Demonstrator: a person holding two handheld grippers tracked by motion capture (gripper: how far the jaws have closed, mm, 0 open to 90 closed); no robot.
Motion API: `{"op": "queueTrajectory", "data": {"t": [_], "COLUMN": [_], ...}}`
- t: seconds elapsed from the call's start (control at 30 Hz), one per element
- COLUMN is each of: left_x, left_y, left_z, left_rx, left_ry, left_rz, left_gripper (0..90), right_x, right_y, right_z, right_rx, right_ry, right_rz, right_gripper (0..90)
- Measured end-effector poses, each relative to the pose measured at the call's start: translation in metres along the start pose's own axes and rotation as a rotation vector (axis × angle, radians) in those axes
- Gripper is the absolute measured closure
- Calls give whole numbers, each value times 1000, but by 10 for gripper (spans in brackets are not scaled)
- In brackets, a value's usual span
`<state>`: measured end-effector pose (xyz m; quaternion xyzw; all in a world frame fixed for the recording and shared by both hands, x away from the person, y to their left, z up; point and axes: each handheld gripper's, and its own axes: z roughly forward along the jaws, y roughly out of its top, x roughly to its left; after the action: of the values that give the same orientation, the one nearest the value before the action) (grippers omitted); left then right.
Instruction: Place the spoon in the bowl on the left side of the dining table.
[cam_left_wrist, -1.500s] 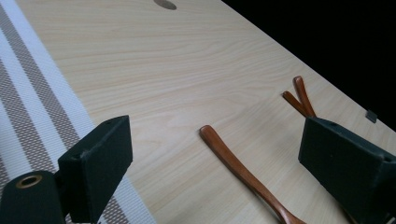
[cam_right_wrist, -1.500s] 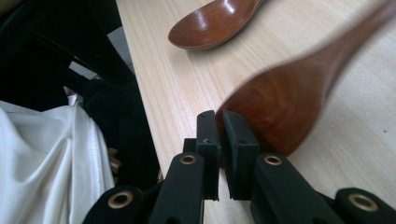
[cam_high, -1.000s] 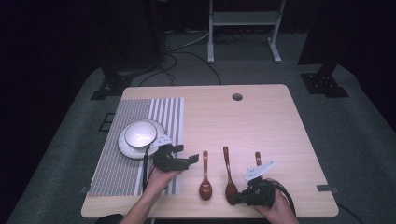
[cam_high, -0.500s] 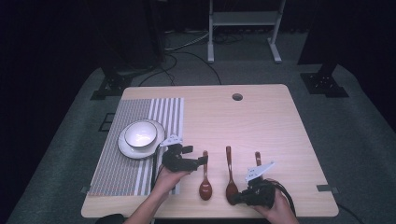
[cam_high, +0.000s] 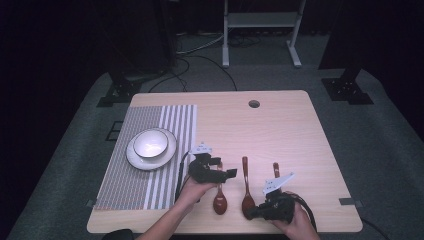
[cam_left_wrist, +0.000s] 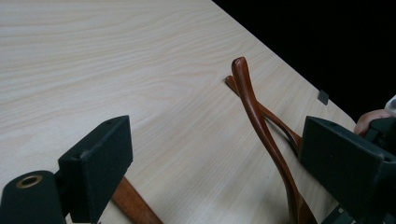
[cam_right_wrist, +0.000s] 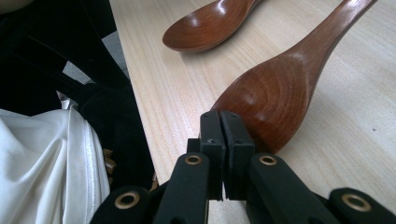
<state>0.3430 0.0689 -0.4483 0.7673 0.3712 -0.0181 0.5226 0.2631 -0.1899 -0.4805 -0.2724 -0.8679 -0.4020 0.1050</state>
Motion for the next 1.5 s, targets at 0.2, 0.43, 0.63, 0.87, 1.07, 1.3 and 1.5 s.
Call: {"op": "queueTrajectory", "data": {"t": [0.2,0.43,0.63,0.87,1.07,1.3,1.5], "left_x": [-2,-3,-2,0,1,0,-1], "left_y": [1,7,11,10,7,8,11], "left_z": [13,27,33,40,42,43,41], "left_rx": [19,24,32,31,21,-1,-40], "left_ry": [-18,-53,-73,-117,-144,-199,-256], "left_rz": [-23,-54,-46,-81,-86,-132,-174], "left_gripper": [111,154,306,470,711,773,828], "right_x": [0,1,1,1,0,1,4], "right_y": [0,0,0,0,-1,-1,0], "right_z": [0,0,0,0,0,-1,-5], "right_rx": [0,3,3,1,-4,-6,1], "right_ry": [1,-3,-4,-3,0,-1,-43], "right_rz": [1,-6,-8,-11,-12,-17,-44], "right_gripper": [879,879,878,877,871,828,741]}}
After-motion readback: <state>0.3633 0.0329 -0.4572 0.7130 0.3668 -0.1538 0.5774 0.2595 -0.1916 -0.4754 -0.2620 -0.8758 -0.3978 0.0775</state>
